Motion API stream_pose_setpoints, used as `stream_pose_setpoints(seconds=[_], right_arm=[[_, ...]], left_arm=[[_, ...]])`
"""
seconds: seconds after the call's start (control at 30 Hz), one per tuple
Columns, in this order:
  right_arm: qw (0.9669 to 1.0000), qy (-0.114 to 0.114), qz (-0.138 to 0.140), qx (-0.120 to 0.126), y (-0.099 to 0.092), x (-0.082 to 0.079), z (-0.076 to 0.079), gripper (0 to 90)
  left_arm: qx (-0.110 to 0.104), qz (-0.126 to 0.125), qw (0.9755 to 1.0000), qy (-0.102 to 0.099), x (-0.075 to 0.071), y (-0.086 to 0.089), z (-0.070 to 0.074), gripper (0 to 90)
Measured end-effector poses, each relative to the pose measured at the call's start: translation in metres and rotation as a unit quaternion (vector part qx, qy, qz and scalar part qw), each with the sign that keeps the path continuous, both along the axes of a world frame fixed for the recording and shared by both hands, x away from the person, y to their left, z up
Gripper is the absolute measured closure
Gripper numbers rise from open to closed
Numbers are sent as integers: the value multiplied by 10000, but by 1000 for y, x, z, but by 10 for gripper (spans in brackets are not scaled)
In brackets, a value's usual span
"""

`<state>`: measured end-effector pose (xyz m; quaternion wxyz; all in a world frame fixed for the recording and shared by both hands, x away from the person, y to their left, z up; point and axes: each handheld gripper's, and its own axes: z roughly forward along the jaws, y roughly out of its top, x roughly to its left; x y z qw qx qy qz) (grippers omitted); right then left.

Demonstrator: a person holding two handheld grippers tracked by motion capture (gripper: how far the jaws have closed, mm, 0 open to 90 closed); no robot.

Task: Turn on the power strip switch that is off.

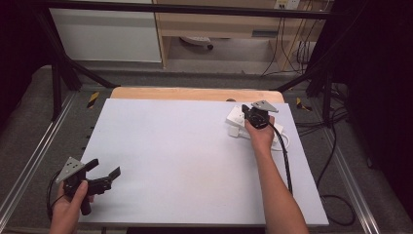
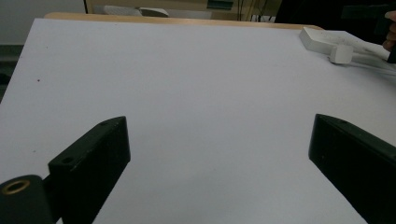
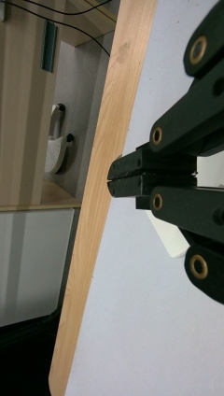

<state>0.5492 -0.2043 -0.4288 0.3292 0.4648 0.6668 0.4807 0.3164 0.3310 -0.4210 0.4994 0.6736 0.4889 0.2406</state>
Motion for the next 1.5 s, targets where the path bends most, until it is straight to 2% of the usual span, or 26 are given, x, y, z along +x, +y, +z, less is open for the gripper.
stream_pose_setpoints(seconds=[0.87, 1.5], right_arm=[[9998, 203, -4, -59, 10, 0, -12, 900], [9996, 250, -56, -144, 8, -12, -21, 900]], left_arm=[[-9, -61, 10000, -62, -2, -2, 2, 54], [-19, -73, 9999, -98, -3, -2, 3, 54]])
